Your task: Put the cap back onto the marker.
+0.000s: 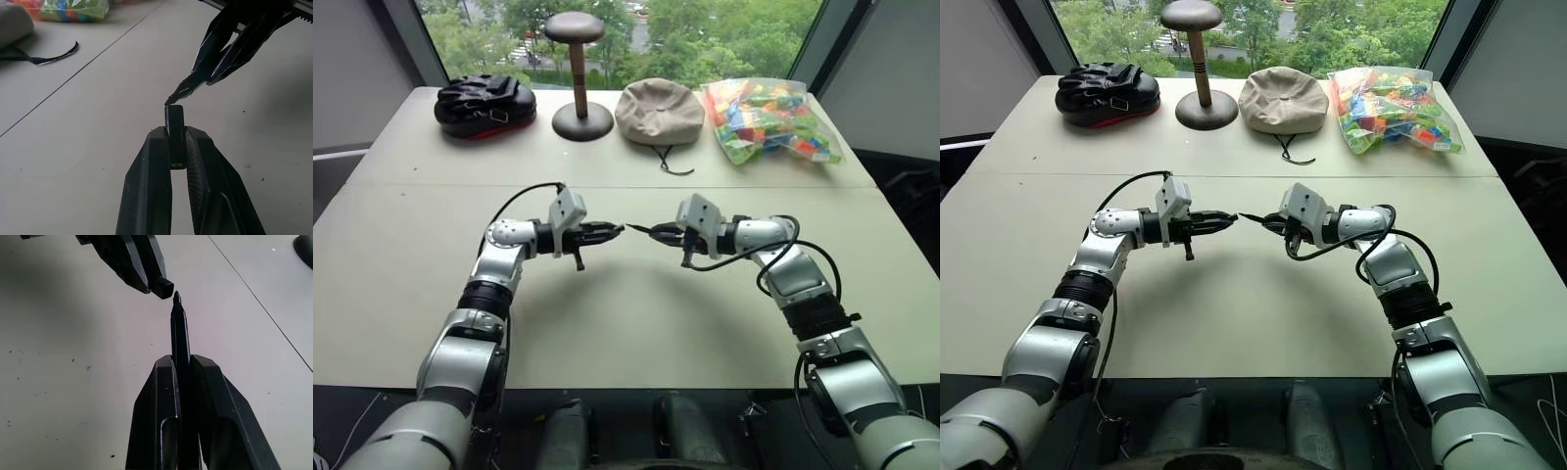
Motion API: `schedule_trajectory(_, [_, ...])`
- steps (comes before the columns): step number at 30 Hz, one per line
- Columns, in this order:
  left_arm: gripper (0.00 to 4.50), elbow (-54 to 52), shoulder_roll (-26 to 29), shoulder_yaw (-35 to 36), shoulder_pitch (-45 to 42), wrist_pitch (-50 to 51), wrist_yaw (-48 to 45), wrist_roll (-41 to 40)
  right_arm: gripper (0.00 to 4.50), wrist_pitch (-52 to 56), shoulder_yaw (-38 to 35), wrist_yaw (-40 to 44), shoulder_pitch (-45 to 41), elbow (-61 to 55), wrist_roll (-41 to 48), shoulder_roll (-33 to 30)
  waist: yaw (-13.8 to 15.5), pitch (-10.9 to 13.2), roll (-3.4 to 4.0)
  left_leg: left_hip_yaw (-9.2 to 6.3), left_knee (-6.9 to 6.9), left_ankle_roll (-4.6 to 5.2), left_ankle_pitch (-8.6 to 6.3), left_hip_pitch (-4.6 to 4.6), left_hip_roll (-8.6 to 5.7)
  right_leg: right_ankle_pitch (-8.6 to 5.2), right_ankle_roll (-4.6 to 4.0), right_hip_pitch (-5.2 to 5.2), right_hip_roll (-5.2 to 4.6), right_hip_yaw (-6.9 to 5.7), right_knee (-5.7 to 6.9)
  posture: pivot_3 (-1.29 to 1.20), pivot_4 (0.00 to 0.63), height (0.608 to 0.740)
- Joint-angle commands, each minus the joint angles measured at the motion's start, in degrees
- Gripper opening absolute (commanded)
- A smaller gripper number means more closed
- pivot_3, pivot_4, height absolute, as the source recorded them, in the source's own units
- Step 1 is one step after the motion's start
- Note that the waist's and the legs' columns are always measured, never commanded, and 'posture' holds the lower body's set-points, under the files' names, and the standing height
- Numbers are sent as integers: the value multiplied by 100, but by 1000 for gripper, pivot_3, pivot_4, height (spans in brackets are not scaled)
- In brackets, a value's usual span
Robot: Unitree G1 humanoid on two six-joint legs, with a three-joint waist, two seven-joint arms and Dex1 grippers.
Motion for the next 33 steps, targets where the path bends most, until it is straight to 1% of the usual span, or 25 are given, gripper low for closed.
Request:
schedule_trajectory(1, [34,112,-59,-96,-240,-201,-63,70,0,-169,0,86,-109,-168,7,-7,1,0,0,0,0,0,0,0,0,0,0,0,0,0,0,0,150,740])
schedule_trajectory(7, [34,446,-114,-133,-536,-381,-116,136,0,-250,3,164,-145,-92,-39,-28,-1,0,0,1,1,0,0,0,-1,0,0,0,1,0,0,0,150,740])
schedule_trajectory(11, [34,585,-52,-85,-639,-443,-141,143,0,-280,-35,106,-134,-12,-69,-48,-9,0,0,0,0,0,0,0,0,0,0,0,2,0,0,0,150,740])
schedule_trajectory(17, [34,272,225,-116,-410,-505,-463,105,0,-601,-64,14,-177,161,-196,-154,-8,0,0,0,0,0,0,1,0,0,0,0,2,0,0,0,150,740])
schedule_trajectory(21, [34,60,519,-321,-290,-969,-738,313,0,-1110,68,112,-311,428,-463,-335,-6,1,2,2,0,0,0,0,0,0,0,0,1,0,-1,0,150,740])
schedule_trajectory(25, [34,97,693,-469,-338,-1429,-823,495,0,-1471,140,167,-477,737,-624,-427,-2,1,2,3,0,0,0,1,0,0,0,0,1,0,0,0,150,740])
schedule_trajectory(29, [34,339,686,-525,-474,-1802,-652,650,0,-1736,186,223,-589,899,-723,-452,-1,1,2,5,1,0,0,0,0,0,0,0,1,0,0,0,150,740])
schedule_trajectory(33, [34,614,559,-544,-573,-2092,-349,764,0,-1892,241,289,-544,747,-789,-479,-2,1,2,6,0,0,0,1,0,0,0,0,1,0,0,0,150,740])
